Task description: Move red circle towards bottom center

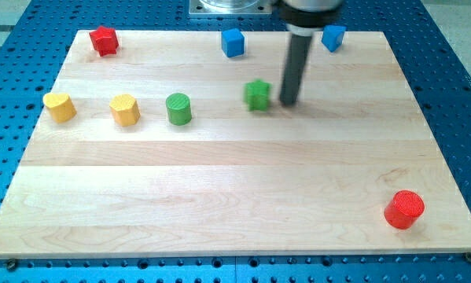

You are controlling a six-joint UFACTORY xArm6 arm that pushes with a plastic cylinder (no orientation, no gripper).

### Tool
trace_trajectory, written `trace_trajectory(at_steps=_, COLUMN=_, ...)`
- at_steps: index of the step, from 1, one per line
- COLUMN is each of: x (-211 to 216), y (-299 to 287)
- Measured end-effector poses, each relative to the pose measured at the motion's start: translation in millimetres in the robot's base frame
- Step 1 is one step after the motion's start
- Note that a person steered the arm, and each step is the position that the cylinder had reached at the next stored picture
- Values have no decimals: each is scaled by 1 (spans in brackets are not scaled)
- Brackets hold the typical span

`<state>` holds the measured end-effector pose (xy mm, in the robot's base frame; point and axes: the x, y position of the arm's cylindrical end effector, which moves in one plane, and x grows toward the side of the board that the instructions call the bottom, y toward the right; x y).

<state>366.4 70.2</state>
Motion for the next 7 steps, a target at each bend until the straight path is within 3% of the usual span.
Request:
trace_trajectory(at_steps=2, x=7, y=-1)
trace_trajectory(at_steps=3, x=8, y=-89)
trace_trajectory(at_steps=4, x=9, y=-39)
trace_trajectory(at_steps=6, x=126, y=184)
trace_trajectory(at_steps=7, x=156, y=239)
